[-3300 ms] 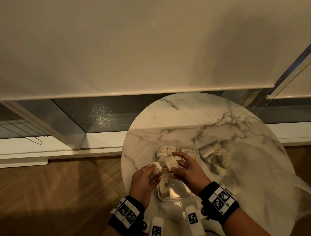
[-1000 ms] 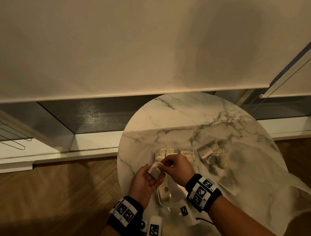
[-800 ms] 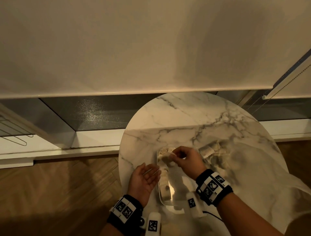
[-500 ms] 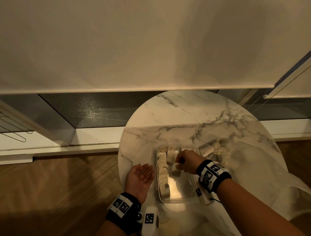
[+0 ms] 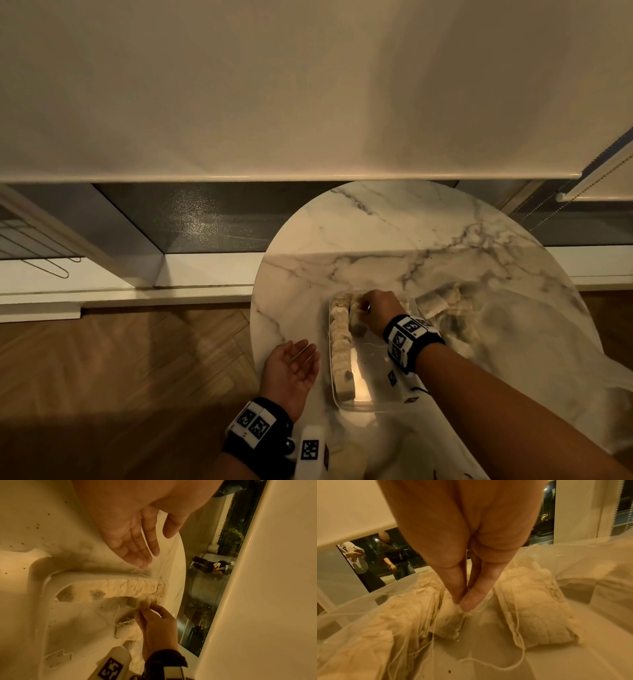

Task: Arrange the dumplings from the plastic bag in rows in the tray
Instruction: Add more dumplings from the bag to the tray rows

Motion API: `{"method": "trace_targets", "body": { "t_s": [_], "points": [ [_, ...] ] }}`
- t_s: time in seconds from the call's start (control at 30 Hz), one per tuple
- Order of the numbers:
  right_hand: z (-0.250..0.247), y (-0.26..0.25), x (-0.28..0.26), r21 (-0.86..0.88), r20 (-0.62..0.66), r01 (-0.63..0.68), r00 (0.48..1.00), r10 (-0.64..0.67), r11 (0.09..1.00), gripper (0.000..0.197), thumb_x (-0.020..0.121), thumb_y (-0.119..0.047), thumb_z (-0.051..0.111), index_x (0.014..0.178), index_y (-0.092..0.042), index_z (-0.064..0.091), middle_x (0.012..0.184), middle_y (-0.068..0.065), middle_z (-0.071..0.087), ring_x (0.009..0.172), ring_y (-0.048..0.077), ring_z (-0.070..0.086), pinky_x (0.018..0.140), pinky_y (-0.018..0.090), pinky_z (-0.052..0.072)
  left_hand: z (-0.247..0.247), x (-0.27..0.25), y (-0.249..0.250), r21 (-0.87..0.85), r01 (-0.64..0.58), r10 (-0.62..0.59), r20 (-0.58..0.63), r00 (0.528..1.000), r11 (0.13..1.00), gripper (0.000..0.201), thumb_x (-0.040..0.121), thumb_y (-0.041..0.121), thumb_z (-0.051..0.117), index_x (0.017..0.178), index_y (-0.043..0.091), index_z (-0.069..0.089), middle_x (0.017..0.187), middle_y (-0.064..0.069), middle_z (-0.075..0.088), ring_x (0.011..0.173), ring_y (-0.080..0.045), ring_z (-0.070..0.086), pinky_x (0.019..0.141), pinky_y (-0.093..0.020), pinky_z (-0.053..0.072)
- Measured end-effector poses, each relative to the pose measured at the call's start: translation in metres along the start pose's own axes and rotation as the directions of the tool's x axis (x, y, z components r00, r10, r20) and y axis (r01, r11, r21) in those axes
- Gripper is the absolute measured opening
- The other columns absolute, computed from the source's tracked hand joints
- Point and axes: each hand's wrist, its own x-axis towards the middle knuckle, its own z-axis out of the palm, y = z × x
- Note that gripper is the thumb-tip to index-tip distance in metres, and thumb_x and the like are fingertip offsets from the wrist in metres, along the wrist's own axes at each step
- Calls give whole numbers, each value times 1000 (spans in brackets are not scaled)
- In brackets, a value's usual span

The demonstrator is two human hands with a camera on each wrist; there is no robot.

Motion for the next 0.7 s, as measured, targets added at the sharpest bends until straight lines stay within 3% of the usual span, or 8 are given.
{"method": "trace_targets", "body": {
  "t_s": [0.23,0.37,0.53,0.7],
  "points": [
    [4,6,2,54,-85,-8,996,12,999,12,87,-10,65,97,-14,71,99,10,71,89,25,65,79,31,55,-5,2,-1,-3,-11,11,-10,1000,1000,29,97,26,53,108,2,66,102,-17,70,94,-29,65,77,-36,51],
    [6,11,-1,93,-104,-84,990,94,992,16,83,-14,72,99,-15,70,100,9,70,91,23,66,80,30,55,-6,0,-2,2,-22,22,-12,1000,1000,28,98,26,53,107,2,66,103,-17,70,94,-29,65,77,-35,51],
    [16,11,-8,99,4,-231,973,232,968,20,84,-19,69,100,-8,69,103,10,69,93,26,66,78,32,57,-7,-3,-5,19,-32,33,-18,999,999,27,97,25,53,106,3,66,104,-16,69,92,-28,65,77,-35,51],
    [20,8,-7,104,88,-263,963,255,959,35,80,-26,75,107,-6,65,109,12,67,98,27,65,75,29,55,-4,-4,-10,46,-52,53,-29,998,998,27,97,24,53,109,3,65,104,-16,69,91,-28,65,78,-35,51]
  ]
}}
